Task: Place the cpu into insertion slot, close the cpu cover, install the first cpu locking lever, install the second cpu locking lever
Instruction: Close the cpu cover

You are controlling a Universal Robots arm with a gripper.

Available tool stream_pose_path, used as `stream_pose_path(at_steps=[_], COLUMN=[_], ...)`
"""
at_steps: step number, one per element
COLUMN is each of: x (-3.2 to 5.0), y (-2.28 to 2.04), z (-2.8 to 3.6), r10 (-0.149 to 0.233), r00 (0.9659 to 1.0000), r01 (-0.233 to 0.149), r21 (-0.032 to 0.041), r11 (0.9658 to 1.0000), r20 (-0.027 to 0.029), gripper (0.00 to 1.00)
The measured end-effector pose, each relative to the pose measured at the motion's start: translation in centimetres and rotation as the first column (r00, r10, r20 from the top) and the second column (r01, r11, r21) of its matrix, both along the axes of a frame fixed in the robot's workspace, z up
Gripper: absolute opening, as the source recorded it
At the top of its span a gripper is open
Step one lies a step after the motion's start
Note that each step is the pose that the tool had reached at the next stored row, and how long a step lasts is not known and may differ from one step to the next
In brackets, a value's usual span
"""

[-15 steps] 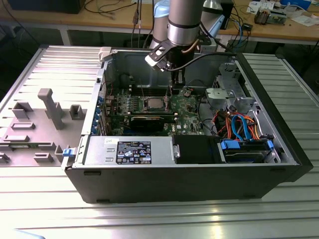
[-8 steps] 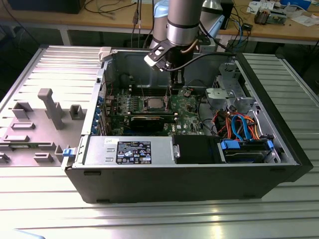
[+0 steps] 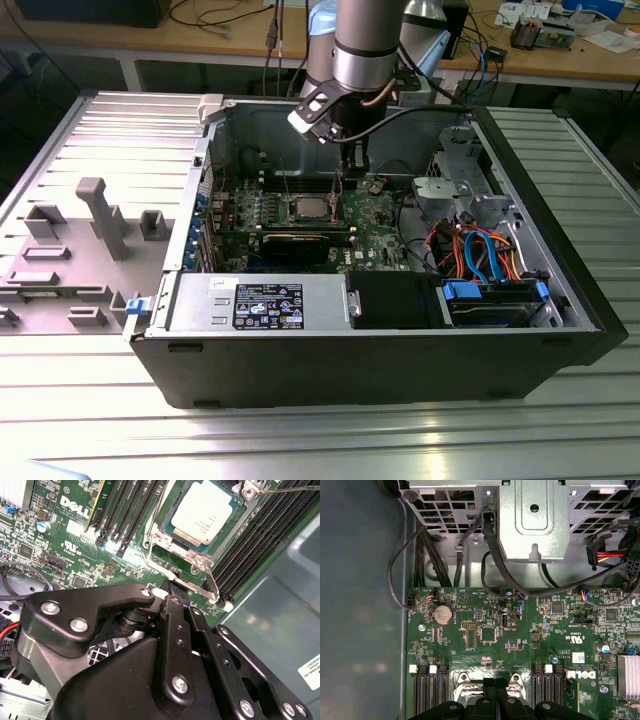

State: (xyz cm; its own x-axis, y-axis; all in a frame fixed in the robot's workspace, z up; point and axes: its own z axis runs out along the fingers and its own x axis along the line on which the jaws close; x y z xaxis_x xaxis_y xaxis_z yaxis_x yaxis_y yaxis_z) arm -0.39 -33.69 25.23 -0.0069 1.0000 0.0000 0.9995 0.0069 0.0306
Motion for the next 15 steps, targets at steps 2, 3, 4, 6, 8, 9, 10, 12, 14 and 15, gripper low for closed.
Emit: stream_pose_path(at_steps=[2,3,4,6,8,9,10,12,14,15], x=[-0.04,-0.05,-0.06,-0.11,-0.15,-0.17,-0.2,-0.25,-0.3,-0.32], y=[0.0,0.0,0.0,0.0,0.0,0.0,0.0,0.0,0.0,0.0], z=[0.0,0.0,0.0,0.0,0.0,0.0,0.0,0.0,0.0,0.0], r10=[0.0,0.0,0.0,0.0,0.0,0.0,0.0,0.0,0.0,0.0], r00=[1.0,1.0,1.0,1.0,1.0,1.0,1.0,1.0,1.0,1.0], r01=[0.0,0.0,0.0,0.0,0.0,0.0,0.0,0.0,0.0,0.0], r21=[0.0,0.0,-0.0001,-0.0001,-0.0001,0.0,0.0,-0.0001,-0.0001,0.0], r11=[1.0,1.0,1.0,1.0,1.0,1.0,1.0,1.0,1.0,1.0], r20=[0.0,0.0,0.0,-0.0001,0.0,0.0,0.0,0.0,-0.0001,0.0], gripper=[0.11,0.11,0.11,0.11,0.11,0.11,0.11,0.11,0.11,0.11])
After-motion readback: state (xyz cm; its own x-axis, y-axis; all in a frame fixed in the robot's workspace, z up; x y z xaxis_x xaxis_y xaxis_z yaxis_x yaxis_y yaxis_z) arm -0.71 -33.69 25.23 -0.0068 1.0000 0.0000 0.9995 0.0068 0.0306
